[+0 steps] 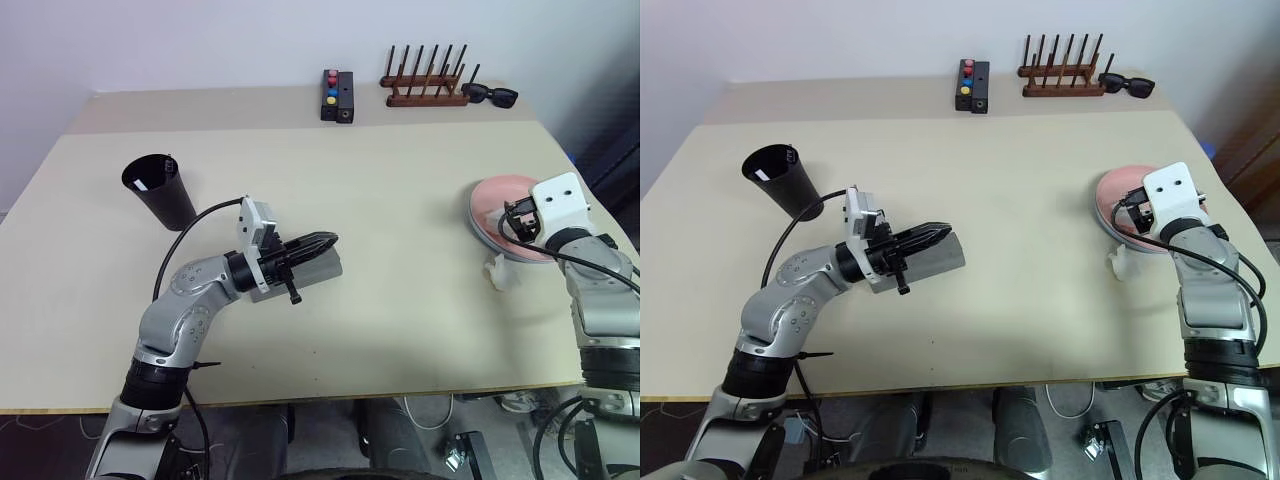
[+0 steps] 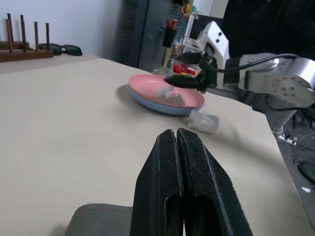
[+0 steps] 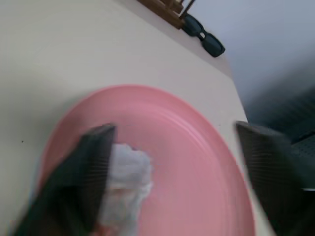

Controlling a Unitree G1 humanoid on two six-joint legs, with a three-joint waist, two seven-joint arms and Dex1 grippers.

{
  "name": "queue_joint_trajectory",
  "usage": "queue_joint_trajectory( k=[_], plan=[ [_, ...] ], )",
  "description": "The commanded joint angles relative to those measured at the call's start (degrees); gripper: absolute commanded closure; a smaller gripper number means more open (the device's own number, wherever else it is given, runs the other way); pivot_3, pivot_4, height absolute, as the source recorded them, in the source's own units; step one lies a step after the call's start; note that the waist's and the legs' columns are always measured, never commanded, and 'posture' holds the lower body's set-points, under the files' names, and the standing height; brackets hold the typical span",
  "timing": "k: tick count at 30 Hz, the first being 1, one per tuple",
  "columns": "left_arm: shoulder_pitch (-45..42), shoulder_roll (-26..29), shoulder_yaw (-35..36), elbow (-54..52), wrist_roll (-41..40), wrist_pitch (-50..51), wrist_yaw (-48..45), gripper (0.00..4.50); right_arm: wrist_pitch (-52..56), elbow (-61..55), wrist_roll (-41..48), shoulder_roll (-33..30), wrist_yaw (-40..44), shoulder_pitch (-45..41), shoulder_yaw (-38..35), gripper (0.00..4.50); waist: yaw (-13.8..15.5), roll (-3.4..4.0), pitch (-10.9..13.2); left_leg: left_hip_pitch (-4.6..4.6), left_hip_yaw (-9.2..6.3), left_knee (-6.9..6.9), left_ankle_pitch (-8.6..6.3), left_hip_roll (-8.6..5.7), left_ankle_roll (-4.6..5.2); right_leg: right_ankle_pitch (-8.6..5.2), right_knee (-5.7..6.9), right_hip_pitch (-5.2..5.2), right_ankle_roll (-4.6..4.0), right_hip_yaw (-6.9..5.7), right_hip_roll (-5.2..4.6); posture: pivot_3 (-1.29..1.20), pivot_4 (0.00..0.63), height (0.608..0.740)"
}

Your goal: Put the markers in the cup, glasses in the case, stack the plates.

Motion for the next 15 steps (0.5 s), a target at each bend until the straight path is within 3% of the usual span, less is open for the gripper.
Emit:
queue_joint_trajectory(
  k=[1, 7, 10, 15],
  plan=[
    [-0.86, -0.24, -0.09, -0.29, 0.26, -1.35, -0.57, 4.50, -1.09, -4.88, 4.73, -0.61, 3.58, 2.63, -4.57, 0.37, 0.16, 0.00, 0.00, 0.00, -0.01, 0.01, 0.00, 0.00, 0.00, 0.00, -0.01, 0.01, 0.00, 0.00, 0.00, 0.00, 0.150, 0.739],
    [-1.79, -0.55, -0.82, 1.11, 0.41, -1.52, -2.09, 4.50, 0.51, -17.02, 15.54, -0.68, 16.56, 18.28, -8.20, 0.37, 0.12, 0.00, 0.00, 0.02, -0.04, 0.02, -0.04, 0.00, 0.06, -0.04, -0.01, 0.07, 0.06, -0.02, 0.00, 0.00, 0.150, 0.739],
    [-2.34, -0.87, -1.31, 1.75, 0.35, -1.44, -2.79, 4.50, 1.65, -19.55, 16.27, -0.84, 17.81, 24.69, -9.37, 0.37, 0.11, 0.01, -0.01, 0.03, -0.04, 0.05, -0.04, 0.00, 0.06, -0.11, -0.01, 0.09, 0.16, -0.02, 0.00, 0.00, 0.150, 0.739],
    [-2.82, -1.15, -1.70, 2.35, 0.40, -1.48, -3.20, 4.50, 1.70, -18.93, 14.34, -1.07, 16.93, 27.66, -8.75, 0.37, -0.03, 0.02, -0.01, 0.09, 0.03, 0.06, -0.05, 0.03, 0.05, -0.15, -0.01, 0.09, 0.21, 0.00, -0.01, 0.00, 0.150, 0.739]
  ],
)
